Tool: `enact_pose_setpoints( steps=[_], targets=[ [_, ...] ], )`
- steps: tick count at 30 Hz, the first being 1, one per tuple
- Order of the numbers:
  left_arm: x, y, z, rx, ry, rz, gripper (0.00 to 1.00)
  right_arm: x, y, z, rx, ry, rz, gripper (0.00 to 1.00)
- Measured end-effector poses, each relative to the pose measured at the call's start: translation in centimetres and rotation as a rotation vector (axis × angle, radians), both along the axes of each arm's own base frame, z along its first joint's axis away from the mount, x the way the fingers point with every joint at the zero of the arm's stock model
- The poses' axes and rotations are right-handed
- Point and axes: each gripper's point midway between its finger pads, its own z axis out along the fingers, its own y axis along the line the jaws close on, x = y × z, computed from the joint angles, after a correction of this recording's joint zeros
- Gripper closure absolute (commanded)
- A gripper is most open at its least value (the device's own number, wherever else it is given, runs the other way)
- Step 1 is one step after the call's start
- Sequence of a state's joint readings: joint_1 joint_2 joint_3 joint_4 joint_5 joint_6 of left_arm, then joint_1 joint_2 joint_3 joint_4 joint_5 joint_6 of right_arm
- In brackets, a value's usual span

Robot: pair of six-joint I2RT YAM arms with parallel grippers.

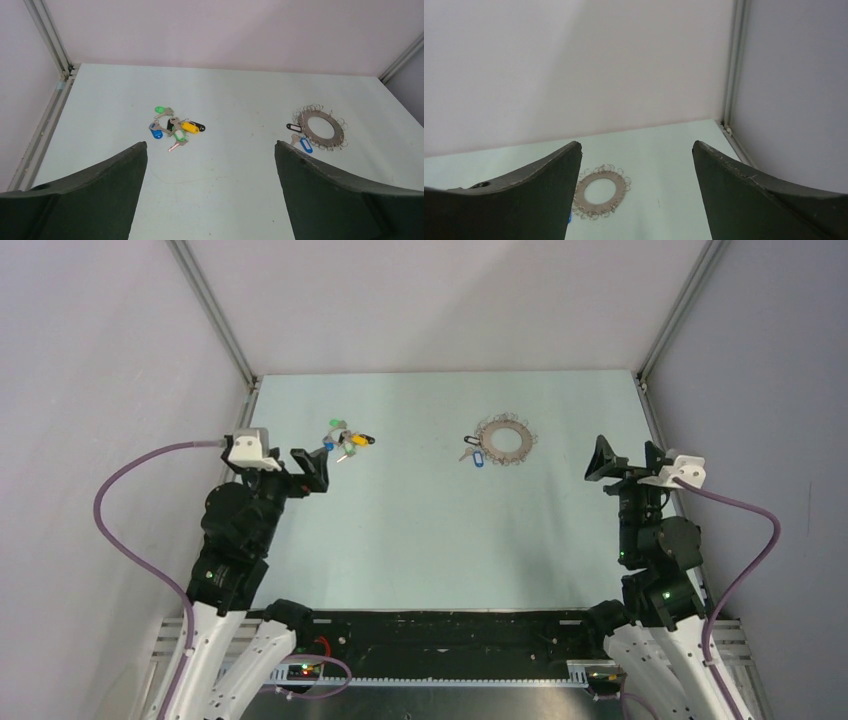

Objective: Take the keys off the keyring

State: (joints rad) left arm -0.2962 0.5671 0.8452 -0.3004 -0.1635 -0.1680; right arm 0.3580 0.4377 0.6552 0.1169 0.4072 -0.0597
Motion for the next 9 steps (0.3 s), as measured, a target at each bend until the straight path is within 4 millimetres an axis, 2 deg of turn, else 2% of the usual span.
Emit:
enact_pose_setpoints(
  steps=[9],
  targets=[
    [-0.5,0.5,0.7,-0.009,-0.027,0.016,0.0,-0.4,-1.6,-1.6,0.025,0.051,-0.081,0.13]
  ],
)
